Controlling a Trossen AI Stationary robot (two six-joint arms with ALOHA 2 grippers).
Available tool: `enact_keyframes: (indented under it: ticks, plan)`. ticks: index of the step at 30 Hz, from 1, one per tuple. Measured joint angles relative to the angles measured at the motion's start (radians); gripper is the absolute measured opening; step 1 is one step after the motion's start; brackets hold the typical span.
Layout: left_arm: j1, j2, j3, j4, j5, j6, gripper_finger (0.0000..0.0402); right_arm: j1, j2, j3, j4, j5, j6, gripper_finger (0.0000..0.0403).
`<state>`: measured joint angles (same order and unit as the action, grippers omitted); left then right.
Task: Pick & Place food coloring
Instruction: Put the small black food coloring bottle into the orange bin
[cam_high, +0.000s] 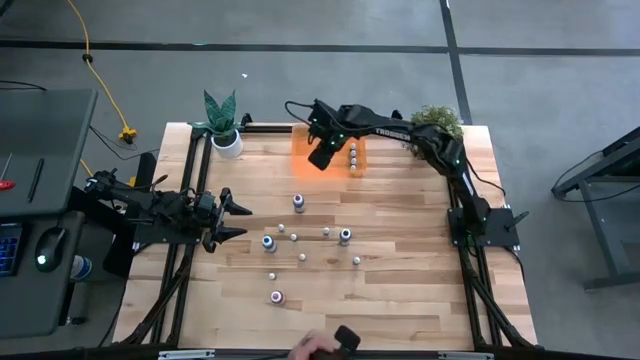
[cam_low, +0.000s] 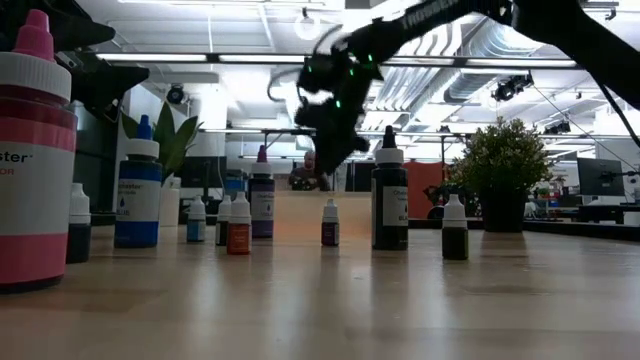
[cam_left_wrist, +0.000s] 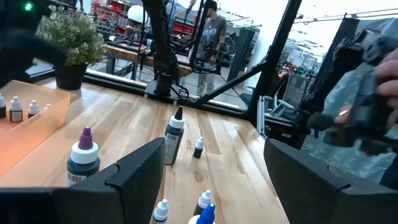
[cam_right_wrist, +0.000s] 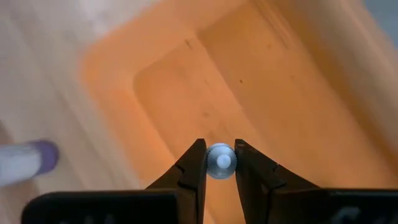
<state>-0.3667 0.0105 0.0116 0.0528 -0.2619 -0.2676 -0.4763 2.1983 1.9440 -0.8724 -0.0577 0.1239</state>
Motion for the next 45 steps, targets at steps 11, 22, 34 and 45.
enact_keyframes:
  ticks: [11,22,34,45]
  plan:
    - [0.0,0.0,0.0,0.0,0.0,0.0,0.0271,-0.087,0.0,-0.094,0.085,0.073,0.071,0.0061]
    - [0.0,0.0,0.0,0.0,0.0,0.0,0.0271,-0.14,0.0,-0.094,0.089,0.167,0.185,0.0061]
    - [0.0,0.0,0.0,0.0,0.0,0.0,0.0271,-0.153,0.007,-0.111,0.117,0.204,0.217,0.0063]
    - [0.0,0.0,0.0,0.0,0.0,0.0,0.0271,-0.152,0.005,-0.241,0.238,0.161,0.283,0.0065]
